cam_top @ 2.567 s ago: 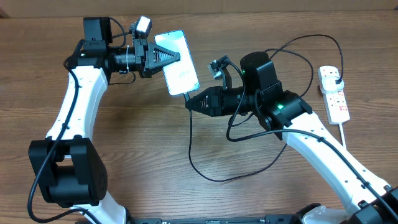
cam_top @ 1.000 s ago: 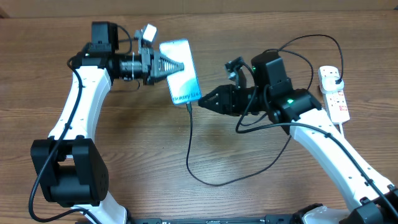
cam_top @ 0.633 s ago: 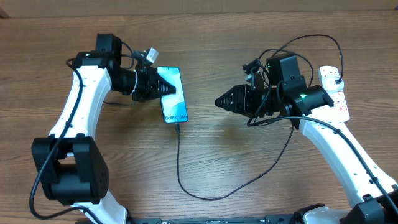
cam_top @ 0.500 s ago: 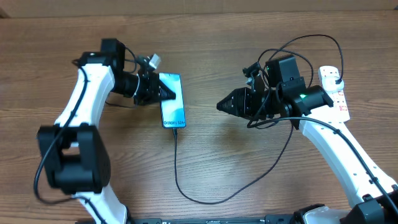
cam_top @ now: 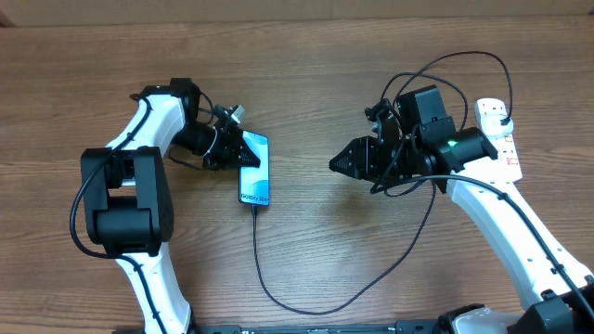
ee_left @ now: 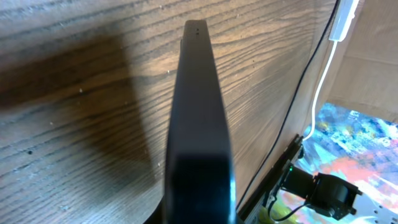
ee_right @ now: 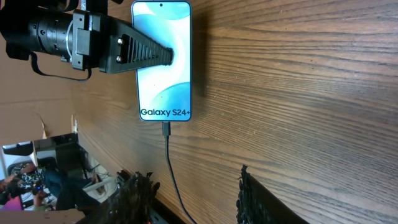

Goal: Plug charger to phone and switch on socket
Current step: 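Lower the phone flat onto the table with the left gripper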

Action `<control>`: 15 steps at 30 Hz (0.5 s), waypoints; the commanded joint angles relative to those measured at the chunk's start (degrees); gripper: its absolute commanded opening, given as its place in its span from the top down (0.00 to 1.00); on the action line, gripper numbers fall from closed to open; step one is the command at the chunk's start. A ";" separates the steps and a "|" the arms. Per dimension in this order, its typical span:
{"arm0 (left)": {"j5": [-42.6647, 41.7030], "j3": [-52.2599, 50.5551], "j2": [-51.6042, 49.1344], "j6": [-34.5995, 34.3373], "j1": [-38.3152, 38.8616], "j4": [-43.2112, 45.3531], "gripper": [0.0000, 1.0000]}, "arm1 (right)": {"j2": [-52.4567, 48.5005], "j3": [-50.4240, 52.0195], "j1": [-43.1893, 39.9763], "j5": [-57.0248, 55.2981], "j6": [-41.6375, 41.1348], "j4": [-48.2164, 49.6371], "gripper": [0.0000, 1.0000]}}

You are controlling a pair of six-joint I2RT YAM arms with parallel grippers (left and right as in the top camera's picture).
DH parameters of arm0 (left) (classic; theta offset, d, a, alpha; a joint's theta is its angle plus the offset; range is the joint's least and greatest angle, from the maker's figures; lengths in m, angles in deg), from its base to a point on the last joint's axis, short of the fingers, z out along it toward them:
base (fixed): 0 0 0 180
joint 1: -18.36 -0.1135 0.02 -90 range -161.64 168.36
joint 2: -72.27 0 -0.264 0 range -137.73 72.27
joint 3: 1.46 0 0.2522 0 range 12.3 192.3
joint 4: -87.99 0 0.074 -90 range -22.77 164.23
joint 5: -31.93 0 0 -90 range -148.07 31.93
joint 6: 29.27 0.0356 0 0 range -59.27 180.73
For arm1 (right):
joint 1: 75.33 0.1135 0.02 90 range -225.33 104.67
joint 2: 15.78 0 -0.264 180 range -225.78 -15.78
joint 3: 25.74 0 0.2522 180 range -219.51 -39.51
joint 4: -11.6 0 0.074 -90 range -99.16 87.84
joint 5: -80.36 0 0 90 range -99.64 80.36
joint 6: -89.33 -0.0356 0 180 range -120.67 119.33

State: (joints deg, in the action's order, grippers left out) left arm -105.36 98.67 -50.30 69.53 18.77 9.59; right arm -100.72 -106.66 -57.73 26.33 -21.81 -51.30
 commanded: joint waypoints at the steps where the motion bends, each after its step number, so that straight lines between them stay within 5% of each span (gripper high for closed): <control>1: -0.26 0.24 -0.15 0.07 0.39 0.68 0.96 | -0.26 -0.74 -0.15 -0.37 0.68 0.07 0.53; 15: -0.24 0.22 -2.78 -2.21 1.01 1.09 0.96 | -0.26 -0.74 -0.15 -1.44 0.68 -0.70 0.53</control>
State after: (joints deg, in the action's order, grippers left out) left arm -104.44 98.67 -52.22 68.17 18.83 10.79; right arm -100.72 -106.66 -57.73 25.73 -21.62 -51.94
